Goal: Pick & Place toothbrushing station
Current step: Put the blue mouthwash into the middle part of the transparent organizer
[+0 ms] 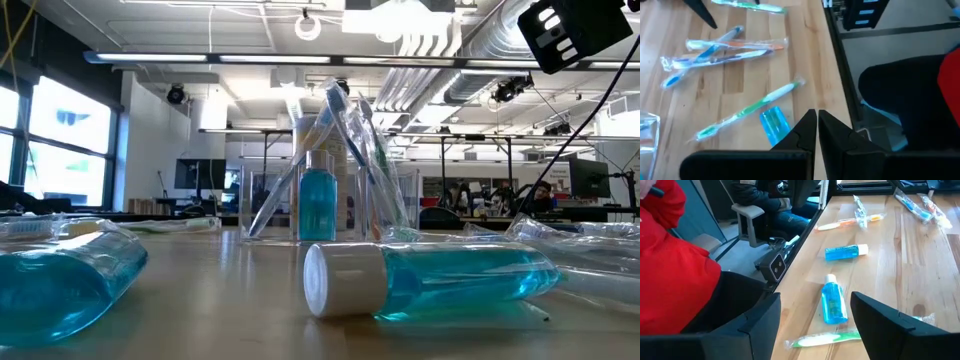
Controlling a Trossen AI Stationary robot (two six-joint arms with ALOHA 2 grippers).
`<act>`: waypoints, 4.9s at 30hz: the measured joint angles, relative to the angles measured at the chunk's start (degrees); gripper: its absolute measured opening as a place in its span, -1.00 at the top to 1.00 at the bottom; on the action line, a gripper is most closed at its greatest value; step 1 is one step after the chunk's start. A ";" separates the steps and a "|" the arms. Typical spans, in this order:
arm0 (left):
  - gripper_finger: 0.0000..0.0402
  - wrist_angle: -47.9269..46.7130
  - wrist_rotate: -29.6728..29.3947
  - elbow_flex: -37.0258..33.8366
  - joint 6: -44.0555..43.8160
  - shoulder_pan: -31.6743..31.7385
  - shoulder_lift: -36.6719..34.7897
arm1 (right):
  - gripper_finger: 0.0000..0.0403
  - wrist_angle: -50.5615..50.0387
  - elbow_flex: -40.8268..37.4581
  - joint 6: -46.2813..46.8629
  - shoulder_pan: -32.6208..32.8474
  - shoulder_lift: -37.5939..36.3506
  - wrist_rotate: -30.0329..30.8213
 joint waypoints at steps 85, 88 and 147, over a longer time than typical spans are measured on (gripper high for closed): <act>0.76 -27.13 6.72 3.11 22.26 -0.51 14.21 | -0.16 -0.44 0.00 -0.05 0.00 0.10 0.00; 0.76 -30.87 2.08 9.06 22.44 -0.67 13.77 | -0.16 -0.42 0.00 0.71 0.00 0.10 0.09; 0.76 21.47 -16.36 29.88 29.90 2.02 14.38 | 0.19 45.15 6.78 -54.71 11.77 14.72 19.14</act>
